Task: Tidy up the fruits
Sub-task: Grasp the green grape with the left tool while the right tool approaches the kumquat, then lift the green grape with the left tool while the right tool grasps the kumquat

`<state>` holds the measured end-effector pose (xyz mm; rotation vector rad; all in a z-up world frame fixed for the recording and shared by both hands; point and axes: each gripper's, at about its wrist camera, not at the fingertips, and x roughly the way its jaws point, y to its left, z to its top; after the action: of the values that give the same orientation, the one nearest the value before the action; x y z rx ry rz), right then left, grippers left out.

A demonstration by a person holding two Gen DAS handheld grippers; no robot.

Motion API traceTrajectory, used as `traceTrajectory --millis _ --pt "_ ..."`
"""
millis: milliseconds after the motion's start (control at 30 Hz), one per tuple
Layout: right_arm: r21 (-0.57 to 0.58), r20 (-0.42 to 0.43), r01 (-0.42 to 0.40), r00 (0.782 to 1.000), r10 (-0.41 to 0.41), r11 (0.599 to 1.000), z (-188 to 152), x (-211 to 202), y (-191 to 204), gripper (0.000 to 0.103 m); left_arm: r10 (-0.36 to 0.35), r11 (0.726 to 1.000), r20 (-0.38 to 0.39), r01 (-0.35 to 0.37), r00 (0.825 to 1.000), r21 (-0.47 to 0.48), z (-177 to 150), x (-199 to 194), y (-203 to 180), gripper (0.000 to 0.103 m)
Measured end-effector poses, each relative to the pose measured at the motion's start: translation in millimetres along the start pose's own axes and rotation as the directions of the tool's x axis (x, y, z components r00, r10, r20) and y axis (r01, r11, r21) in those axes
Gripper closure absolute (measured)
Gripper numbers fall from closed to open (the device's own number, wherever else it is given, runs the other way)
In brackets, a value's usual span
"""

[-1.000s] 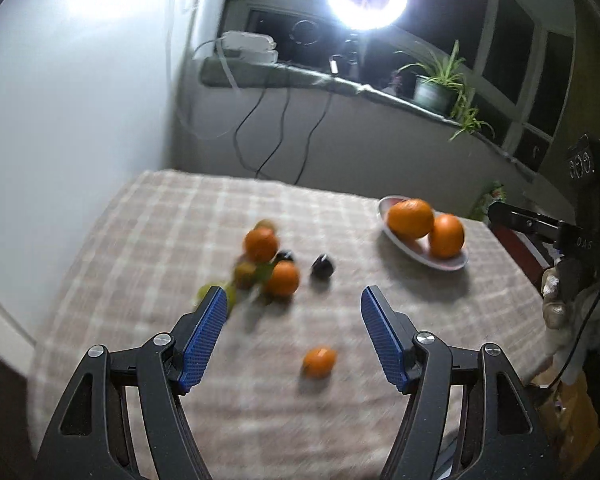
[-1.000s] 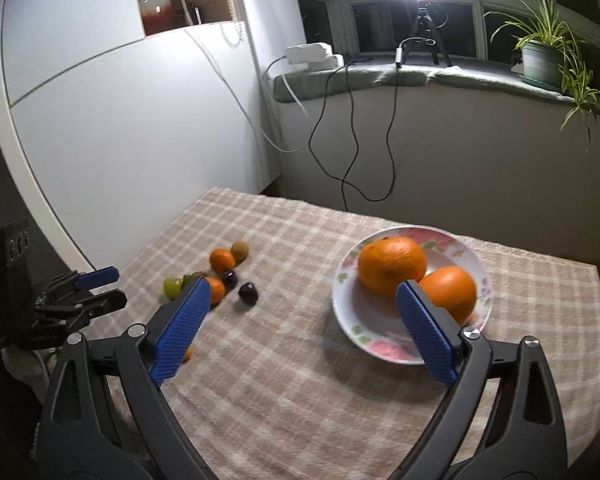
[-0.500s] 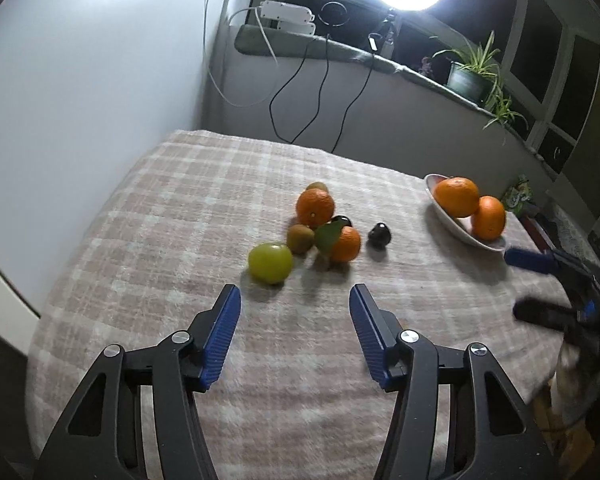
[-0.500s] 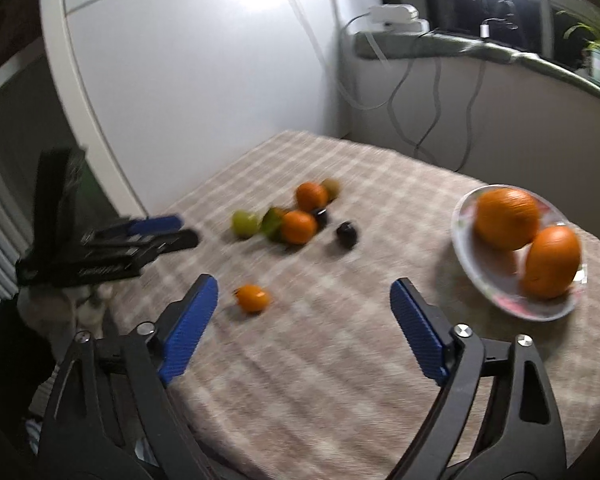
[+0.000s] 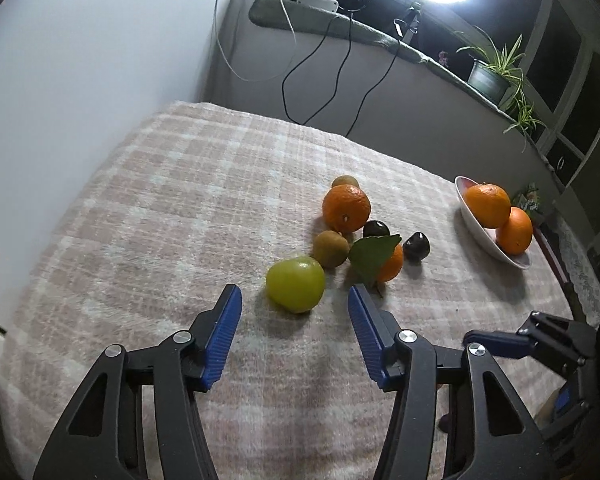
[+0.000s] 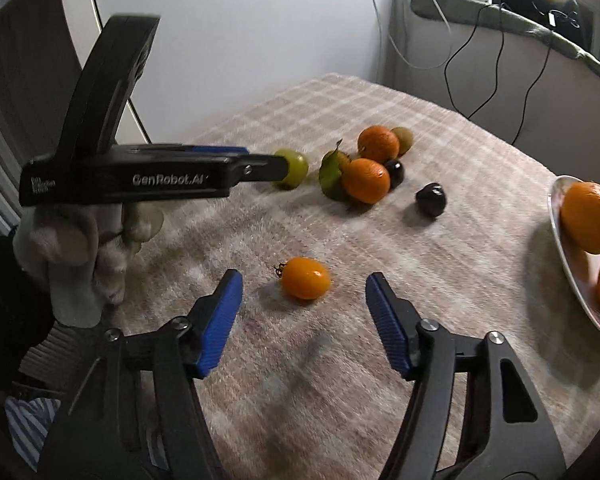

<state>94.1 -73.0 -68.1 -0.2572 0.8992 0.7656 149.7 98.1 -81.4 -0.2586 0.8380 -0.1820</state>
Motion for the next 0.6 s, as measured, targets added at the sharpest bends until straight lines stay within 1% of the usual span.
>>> traceTrajectory --millis 100,233,433,467,567,600 --pt "-0.004 -0.015 0.005 1.000 -0.005 1.000 1.1 8.0 1.7 0.040 0.004 1.000 -0.009 -0.004 1.000 0.000 2.5 5.2 1.0 0.049" --pt "0.005 -0.042 0.004 0.999 -0.004 1.000 3.2 17.0 -1.5 0.049 -0.001 1.000 -0.022 0.001 1.000 -0.001 6.8 12.2 1.4 0.051" --pt "0.008 -0.055 -0.001 0.998 0.002 1.000 4.0 21.2 -2.2 0.054 0.012 1.000 -0.050 -0.012 0.999 0.012 10.1 22.2 1.3 0.060" --pt "0.005 -0.057 -0.001 0.998 0.001 1.000 4.0 21.7 -1.6 0.054 0.008 1.000 -0.054 -0.007 0.999 0.013 10.1 23.1 1.4 0.064" --pt "-0.003 -0.062 0.000 0.998 0.000 1.000 4.3 23.0 0.2 0.059 0.005 1.000 -0.057 -0.005 0.998 0.006 10.9 24.6 3.0 0.070" --pt "-0.002 -0.062 -0.002 0.998 0.001 1.000 4.4 23.2 0.5 0.061 0.001 1.000 -0.058 -0.001 0.998 0.005 11.1 24.7 3.1 0.070"
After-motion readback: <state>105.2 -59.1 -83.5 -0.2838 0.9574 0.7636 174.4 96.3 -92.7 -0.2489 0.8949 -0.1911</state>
